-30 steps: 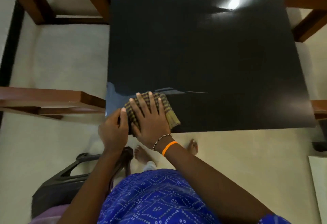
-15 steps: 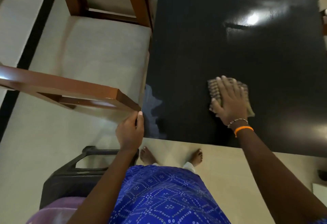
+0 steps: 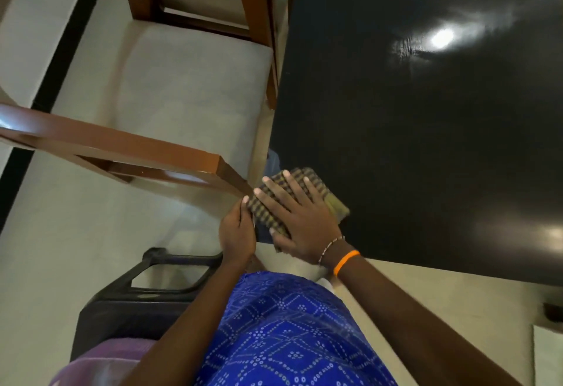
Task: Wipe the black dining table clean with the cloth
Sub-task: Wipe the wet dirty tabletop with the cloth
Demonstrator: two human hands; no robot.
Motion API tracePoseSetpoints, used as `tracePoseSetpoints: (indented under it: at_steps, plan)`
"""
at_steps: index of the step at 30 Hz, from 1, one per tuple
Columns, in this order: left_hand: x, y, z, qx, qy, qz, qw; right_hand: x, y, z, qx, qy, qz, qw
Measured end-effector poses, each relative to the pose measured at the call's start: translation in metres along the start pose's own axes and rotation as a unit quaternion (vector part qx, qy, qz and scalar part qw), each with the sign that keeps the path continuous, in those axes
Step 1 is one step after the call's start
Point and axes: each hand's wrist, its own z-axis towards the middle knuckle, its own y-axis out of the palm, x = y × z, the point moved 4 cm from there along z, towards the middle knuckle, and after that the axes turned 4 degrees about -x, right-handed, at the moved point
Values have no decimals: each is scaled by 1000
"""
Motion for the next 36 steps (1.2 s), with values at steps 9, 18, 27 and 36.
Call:
tracePoseSetpoints:
  at_steps: [9,18,27,36]
  plan:
    - [-2,-12,-9,-132,-57,-59,988,75,-33,101,-17,30,-29,999]
    - [-29,-22,-40,-236,-194,-159,939,44,-26,100,19,144,36,989]
    - [-37,-17,-56,-293,-190,-85,933,-43,8,6,3,18,7,1000]
    - [-40,-6,-53,-258,-225,-78,937,1,10,-52,37,-13,-73,997]
